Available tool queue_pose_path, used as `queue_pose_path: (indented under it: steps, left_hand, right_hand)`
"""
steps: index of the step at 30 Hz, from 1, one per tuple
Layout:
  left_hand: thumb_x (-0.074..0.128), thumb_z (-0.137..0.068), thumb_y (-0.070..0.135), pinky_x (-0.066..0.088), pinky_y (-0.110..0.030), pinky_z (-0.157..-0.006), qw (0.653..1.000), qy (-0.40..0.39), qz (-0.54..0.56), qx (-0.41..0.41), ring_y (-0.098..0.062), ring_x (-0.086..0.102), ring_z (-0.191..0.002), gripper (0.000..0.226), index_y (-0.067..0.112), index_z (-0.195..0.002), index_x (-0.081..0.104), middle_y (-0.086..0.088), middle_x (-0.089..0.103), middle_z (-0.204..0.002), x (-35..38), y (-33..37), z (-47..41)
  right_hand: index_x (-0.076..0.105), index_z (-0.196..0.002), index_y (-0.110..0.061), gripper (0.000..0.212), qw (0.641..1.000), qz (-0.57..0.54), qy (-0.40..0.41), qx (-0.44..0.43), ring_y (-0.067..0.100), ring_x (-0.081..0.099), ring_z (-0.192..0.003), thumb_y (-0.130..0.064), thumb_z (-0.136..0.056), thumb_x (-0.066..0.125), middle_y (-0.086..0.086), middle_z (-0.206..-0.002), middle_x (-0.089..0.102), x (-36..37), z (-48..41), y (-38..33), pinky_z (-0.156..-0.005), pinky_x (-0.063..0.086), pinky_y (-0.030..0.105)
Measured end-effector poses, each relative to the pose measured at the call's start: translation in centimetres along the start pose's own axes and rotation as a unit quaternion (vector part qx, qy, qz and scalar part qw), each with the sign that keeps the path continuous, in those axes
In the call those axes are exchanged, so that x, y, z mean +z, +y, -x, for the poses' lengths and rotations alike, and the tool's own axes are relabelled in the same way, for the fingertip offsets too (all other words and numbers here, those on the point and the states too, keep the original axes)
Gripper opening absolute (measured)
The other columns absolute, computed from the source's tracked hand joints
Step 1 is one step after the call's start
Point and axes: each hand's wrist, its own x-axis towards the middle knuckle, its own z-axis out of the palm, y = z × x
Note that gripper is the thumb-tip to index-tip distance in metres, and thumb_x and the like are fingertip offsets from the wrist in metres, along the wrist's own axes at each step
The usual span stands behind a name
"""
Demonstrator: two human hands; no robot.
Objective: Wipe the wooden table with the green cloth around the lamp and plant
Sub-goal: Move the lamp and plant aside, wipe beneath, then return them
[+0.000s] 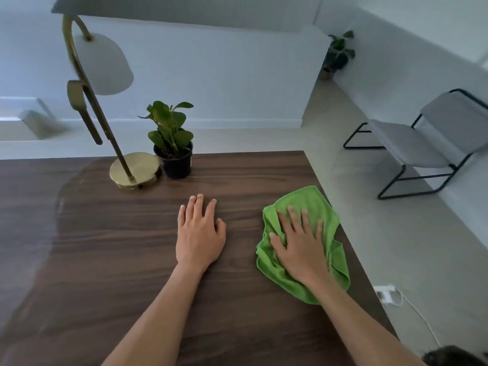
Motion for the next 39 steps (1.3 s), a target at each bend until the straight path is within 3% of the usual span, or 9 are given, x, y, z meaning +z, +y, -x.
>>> queue_pose_path:
  steps: [3, 6, 11, 15, 31, 36, 39]
  left_hand:
    - [0.037, -0.097, 0.041, 0.006, -0.041, -0.122, 1.000, -0.014, 0.005, 0.018, -0.024, 0.011, -0.149, 0.056, 0.020, -0.149, 0.034, -0.009, 0.023, -0.159, -0.3, -0.3, 0.5]
    - [0.032, -0.097, 0.046, 0.004, -0.042, -0.122, 0.998, -0.041, -0.006, 0.039, -0.023, 0.005, -0.150, 0.061, 0.020, -0.152, 0.026, -0.008, 0.015, -0.162, -0.4, -0.7, 0.9]
    - [0.021, -0.099, 0.053, -0.003, -0.040, -0.122, 0.994, -0.068, -0.037, 0.073, -0.019, -0.005, -0.150, 0.065, 0.021, -0.155, 0.011, -0.003, 0.003, -0.163, -0.6, -1.3, 4.2]
    - [0.018, -0.096, 0.055, -0.002, -0.039, -0.122, 0.994, -0.058, -0.052, 0.075, -0.018, -0.003, -0.150, 0.068, 0.022, -0.155, 0.013, 0.000, 0.005, -0.163, -0.9, -1.6, 7.1]
    - [0.021, -0.099, 0.053, -0.005, -0.043, -0.121, 0.996, -0.081, -0.044, 0.000, -0.022, -0.011, -0.149, 0.068, 0.019, -0.155, 0.006, -0.003, -0.003, -0.163, -1.7, 2.7, 15.6]
    - [0.023, -0.100, 0.049, -0.004, -0.039, -0.121, 0.997, -0.076, -0.024, 0.023, -0.018, -0.007, -0.150, 0.063, 0.022, -0.155, 0.011, 0.001, 0.001, -0.163, -2.2, 2.5, 19.8]
    - [0.008, -0.091, 0.056, -0.004, -0.035, -0.121, 0.997, -0.069, -0.011, 0.029, -0.015, -0.003, -0.150, 0.071, 0.024, -0.154, 0.017, 0.004, 0.007, -0.163, -2.9, 2.2, 22.1]
  right_hand:
    - [0.007, -0.154, -0.040, 0.069, 0.999, 0.010, -0.010, -0.044, 0.022, -0.013, -0.150, -0.068, -0.092, 0.011, -0.009, -0.163, -0.003, 0.4, 7.3, 0.6, -0.119, -0.011, 0.051]
    - [0.005, -0.153, -0.046, 0.072, 0.996, 0.035, -0.039, -0.075, 0.020, -0.015, -0.150, -0.074, -0.087, 0.011, -0.012, -0.164, -0.002, -0.4, 6.6, 2.9, -0.119, -0.009, 0.054]
    - [0.005, -0.153, -0.043, 0.067, 0.995, 0.008, -0.027, 0.100, 0.028, -0.010, -0.151, -0.068, -0.092, 0.013, -0.008, -0.165, -0.004, -0.8, -1.4, 3.4, -0.116, -0.009, 0.063]
    - [0.006, -0.155, -0.035, 0.067, 0.987, -0.019, -0.010, 0.157, 0.032, -0.011, -0.150, -0.063, -0.095, 0.011, -0.002, -0.165, -0.004, -0.1, 0.2, 0.6, -0.114, -0.008, 0.067]
    - [0.012, -0.154, -0.039, 0.068, 1.000, -0.017, 0.021, 0.010, 0.021, -0.010, -0.151, -0.068, -0.092, 0.010, -0.007, -0.165, 0.002, 1.5, 20.2, 0.3, -0.119, -0.012, 0.052]
    - [0.012, -0.154, -0.040, 0.071, 0.997, -0.023, 0.021, 0.072, 0.024, -0.008, -0.151, -0.070, -0.089, 0.005, -0.006, -0.165, 0.002, 1.3, 21.4, 2.0, -0.119, -0.010, 0.055]
    - [0.008, -0.155, -0.037, 0.079, 0.993, -0.026, 0.015, 0.115, 0.030, -0.009, -0.151, -0.068, -0.083, -0.005, -0.002, -0.165, -0.001, 1.3, 22.1, 0.4, -0.116, -0.010, 0.061]
